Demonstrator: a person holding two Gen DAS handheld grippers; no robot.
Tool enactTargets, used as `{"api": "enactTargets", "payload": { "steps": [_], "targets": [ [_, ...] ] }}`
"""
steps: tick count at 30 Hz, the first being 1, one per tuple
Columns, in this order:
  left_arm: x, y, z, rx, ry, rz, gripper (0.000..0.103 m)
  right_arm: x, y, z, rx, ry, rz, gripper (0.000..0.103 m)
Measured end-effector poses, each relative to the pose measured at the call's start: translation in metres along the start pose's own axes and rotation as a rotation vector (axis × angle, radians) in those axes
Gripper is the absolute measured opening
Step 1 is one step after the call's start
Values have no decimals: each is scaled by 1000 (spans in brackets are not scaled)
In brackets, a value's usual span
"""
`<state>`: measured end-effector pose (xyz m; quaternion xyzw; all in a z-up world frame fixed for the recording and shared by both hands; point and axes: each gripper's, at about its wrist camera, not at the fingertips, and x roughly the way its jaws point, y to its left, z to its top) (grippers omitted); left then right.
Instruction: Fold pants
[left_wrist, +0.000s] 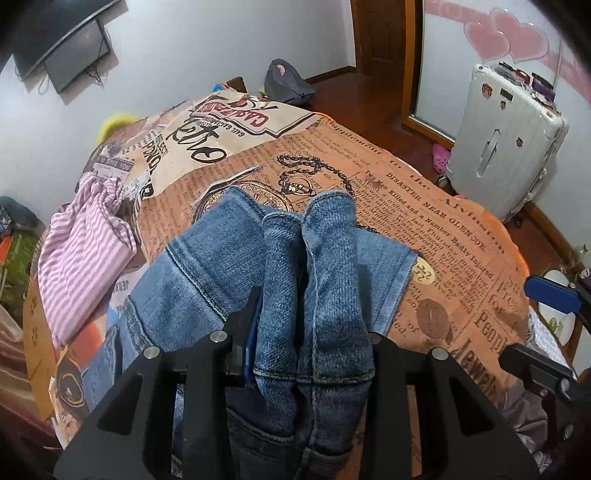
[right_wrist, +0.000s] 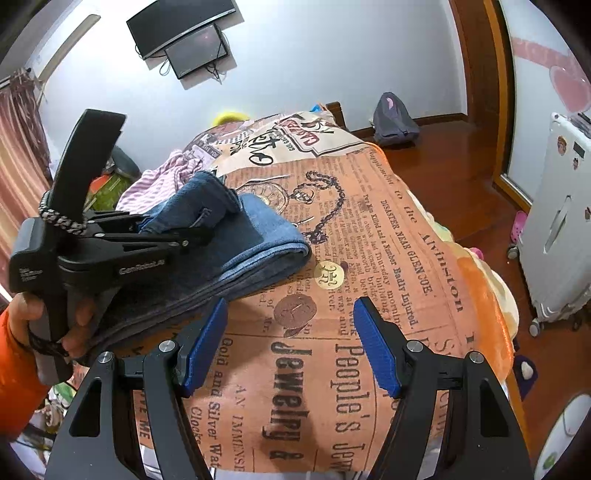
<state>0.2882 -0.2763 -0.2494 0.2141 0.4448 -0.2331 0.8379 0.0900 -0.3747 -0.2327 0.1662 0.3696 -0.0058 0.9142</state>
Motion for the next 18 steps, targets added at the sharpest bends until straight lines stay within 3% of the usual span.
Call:
{"api": "enactTargets", "payload": {
  "steps": [7, 12, 18],
  "targets": [
    [-6, 3, -4, -4, -17, -25, 34, 14, 3, 25, -36, -19, 24, 68],
    [1, 1, -6, -1, -14, -26, 35, 37, 10, 65, -106, -25, 80, 68],
    [9, 7, -7, -14, -6, -66, 37, 62, 24, 91, -185, -8, 166, 68]
  ]
}}
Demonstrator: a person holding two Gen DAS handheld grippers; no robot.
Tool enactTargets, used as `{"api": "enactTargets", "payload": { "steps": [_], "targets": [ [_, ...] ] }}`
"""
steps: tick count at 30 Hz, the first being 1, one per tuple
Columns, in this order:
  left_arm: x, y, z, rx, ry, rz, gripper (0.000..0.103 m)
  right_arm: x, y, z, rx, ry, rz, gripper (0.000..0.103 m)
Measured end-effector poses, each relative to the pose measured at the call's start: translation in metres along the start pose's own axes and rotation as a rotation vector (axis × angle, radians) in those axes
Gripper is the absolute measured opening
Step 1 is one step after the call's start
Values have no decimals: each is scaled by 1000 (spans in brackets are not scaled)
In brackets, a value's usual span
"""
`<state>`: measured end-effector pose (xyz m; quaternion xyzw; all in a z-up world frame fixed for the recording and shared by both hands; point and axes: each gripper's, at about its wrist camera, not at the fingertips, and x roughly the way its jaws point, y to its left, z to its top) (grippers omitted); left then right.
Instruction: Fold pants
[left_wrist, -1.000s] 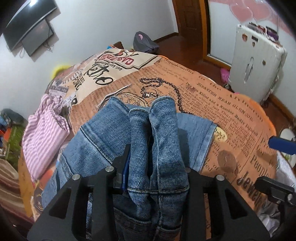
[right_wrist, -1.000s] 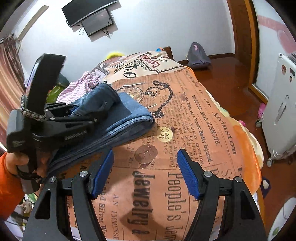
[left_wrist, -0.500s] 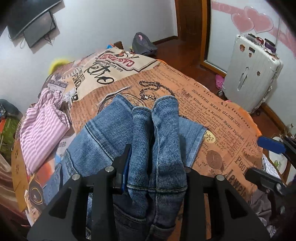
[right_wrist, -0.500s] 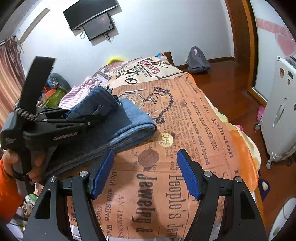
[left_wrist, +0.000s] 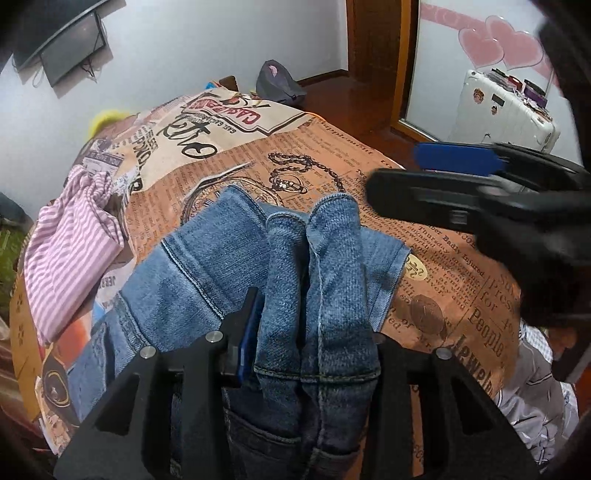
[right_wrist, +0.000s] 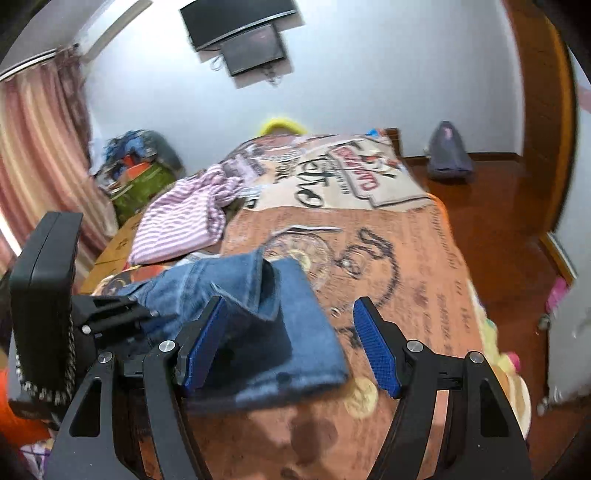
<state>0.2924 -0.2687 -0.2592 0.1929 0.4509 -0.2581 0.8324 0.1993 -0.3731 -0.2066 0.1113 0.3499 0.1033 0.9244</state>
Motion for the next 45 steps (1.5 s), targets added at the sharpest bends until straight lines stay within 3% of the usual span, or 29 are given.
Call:
{"api": "enactTargets", "payload": {
  "steps": [7, 10, 20, 23, 26, 31, 37, 39, 41, 45],
  "targets": [
    [5, 4, -1, -15, 33, -31, 38, 33, -1, -3, -22, 64, 67, 68],
    [0, 1, -5, -7, 34, -26, 38, 45, -1, -9, -66, 106, 12, 68],
    [-12, -2, -18, -9, 36, -6, 38, 71, -9, -32, -93, 235, -6, 67],
    [-16, 1, -17, -18, 23, -20, 38, 61, -15, -30, -61, 218, -6, 65],
    [-15, 5, -16, -20, 20, -45, 38, 32, -18, -17, -28, 147, 25, 65],
    [-13, 7, -19, -31, 8, -77, 40, -4, 6, 0, -103, 58, 107, 65],
    [-13, 6, -18, -35, 14, -81, 41, 26, 26, -6, -147, 116, 160, 65],
    [-13, 5, -19, -24, 25, -84, 44, 36, 22, -10, -130, 138, 185, 65],
    [-18, 4, -21, -18, 21, -103, 60, 44, 18, -12, -128, 159, 189, 65],
    [-31, 6, -32, 1, 3, -67, 72, 59, 21, -24, -154, 207, 189, 65]
  ]
}}
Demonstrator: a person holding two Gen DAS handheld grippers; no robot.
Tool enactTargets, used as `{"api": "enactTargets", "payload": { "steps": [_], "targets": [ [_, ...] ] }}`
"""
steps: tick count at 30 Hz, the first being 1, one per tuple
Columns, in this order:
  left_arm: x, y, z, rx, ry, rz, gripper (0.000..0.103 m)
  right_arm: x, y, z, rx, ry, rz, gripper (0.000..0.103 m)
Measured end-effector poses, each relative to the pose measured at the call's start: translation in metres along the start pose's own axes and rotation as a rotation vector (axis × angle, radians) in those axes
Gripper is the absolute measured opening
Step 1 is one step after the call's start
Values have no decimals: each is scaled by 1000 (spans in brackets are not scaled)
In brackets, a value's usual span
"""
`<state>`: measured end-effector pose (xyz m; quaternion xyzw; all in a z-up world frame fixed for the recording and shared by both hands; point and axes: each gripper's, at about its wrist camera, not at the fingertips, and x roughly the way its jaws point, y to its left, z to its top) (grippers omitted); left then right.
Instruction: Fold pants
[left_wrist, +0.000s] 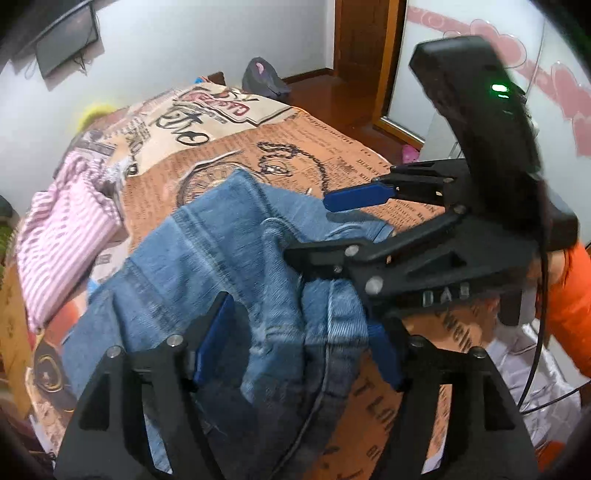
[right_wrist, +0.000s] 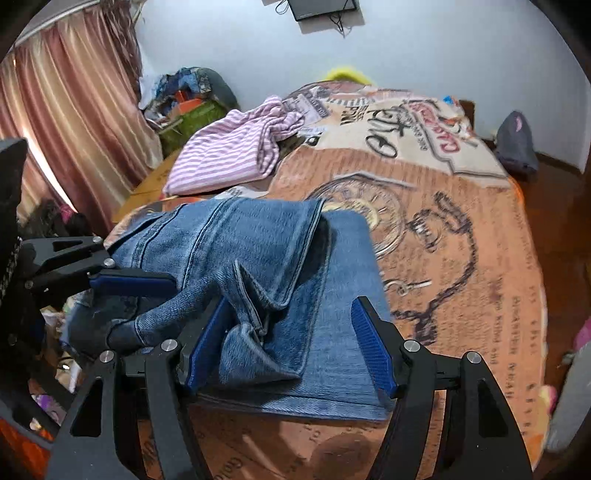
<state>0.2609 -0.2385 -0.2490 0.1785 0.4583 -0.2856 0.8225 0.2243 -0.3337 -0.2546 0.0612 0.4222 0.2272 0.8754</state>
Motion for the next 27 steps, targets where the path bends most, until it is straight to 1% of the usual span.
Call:
{"api": "enactTargets", "payload": {
  "steps": [1, 3, 6, 9, 12, 15, 17, 18, 19, 21, 24, 27],
  "targets": [
    [-2, 2, -3, -4, 0, -4, 75, 1, -2, -1, 9, 3, 10, 65],
    [-11, 7, -9, -19, -4, -15, 76, -3, -6, -1, 33, -7, 28, 65],
    [-24, 9, -14, -25, -19, -6, 77, -19, -5, 2, 29, -40, -2, 65],
    [-43, 11, -20, -20, -55, 54, 77, -44, -5, 9, 36, -99, -35, 65],
    [-61, 24, -24, -57, -90, 75, 78, -73, -8, 14, 57, -163, -74, 65],
    [-77, 49, -29, -114, -131, 140, 81, -91, -5, 13, 64, -186, -116, 65],
    [-85, 71, -32, -149, -151, 207, 85, -94, -1, 10, 63, -181, -126, 65],
    [-87, 89, -34, -178, -155, 251, 85, -94, 2, 7, 62, -173, -128, 65],
    [-87, 101, -35, -197, -155, 271, 85, -92, 6, 2, 62, -164, -131, 65],
    [-84, 129, -37, -233, -149, 308, 86, -86, 15, -9, 66, -140, -141, 66],
    [-68, 178, -37, -283, -116, 380, 86, -72, 29, -26, 97, -100, -130, 66],
    [-48, 212, -37, -316, -87, 391, 86, -57, 44, -43, 140, -61, -106, 66]
  ]
}}
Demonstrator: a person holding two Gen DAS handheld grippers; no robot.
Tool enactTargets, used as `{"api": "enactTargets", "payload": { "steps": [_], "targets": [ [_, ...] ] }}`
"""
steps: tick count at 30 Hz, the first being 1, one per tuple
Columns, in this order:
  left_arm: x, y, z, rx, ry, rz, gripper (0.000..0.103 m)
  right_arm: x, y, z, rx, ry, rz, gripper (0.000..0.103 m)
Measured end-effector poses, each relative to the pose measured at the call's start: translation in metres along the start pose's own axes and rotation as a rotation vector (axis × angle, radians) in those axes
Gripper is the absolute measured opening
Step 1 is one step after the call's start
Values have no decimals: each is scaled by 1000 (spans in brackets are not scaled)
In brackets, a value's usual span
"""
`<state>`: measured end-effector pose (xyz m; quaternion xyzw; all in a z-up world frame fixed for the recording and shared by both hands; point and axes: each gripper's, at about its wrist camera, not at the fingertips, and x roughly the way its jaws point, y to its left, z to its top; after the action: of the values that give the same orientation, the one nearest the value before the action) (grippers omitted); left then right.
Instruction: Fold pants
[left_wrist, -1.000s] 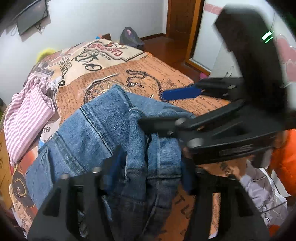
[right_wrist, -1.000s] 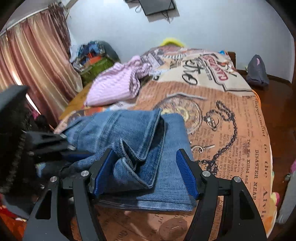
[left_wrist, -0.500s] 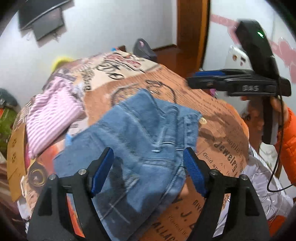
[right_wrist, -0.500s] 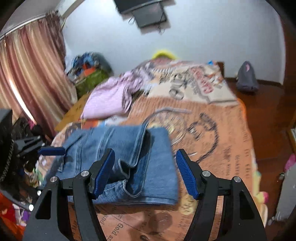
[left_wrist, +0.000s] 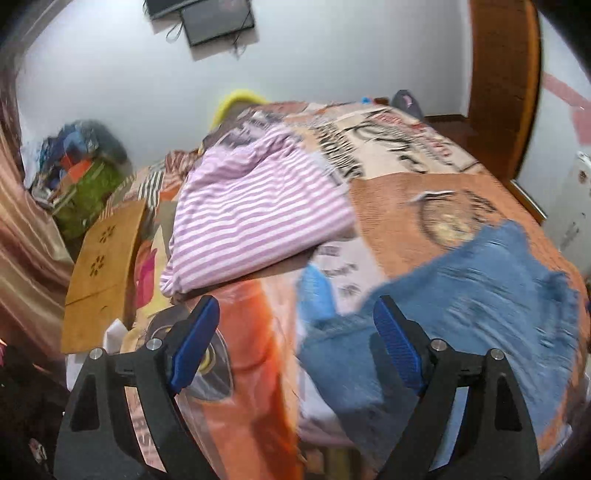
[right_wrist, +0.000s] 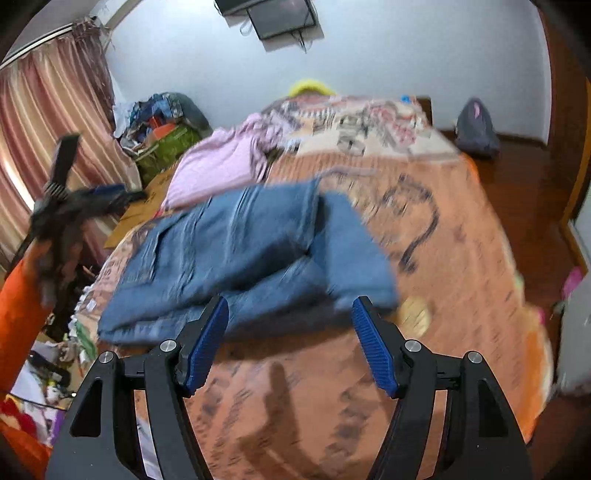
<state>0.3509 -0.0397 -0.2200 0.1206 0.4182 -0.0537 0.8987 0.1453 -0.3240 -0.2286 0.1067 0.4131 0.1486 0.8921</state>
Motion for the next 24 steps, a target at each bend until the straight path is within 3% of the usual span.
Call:
{"api": "enactTargets", "payload": {
  "steps": [4, 7, 8, 11, 14, 19, 24],
  "targets": [
    [55, 11, 9, -6, 74, -38, 86, 18, 13, -20, 73, 46, 19, 66],
    [91, 5, 0, 55, 164, -85, 85, 32, 16, -27, 120, 78, 5, 66],
    [92, 3, -5, 61, 161, -99, 84, 35, 16, -28, 127, 81, -8, 66],
    [84, 19, -21, -37, 128, -191, 83, 42, 13, -21, 123, 82, -37, 66],
    [74, 28, -39, -95, 163, -253, 82, 51, 9, -11, 105, 96, -41, 66],
    [44, 20, -66, -40, 152, -177, 82, 70, -4, 8, 55, 104, -32, 66],
    [5, 13, -99, -70, 159, -199, 81, 84, -24, 27, 38, 99, -43, 66]
  ]
}}
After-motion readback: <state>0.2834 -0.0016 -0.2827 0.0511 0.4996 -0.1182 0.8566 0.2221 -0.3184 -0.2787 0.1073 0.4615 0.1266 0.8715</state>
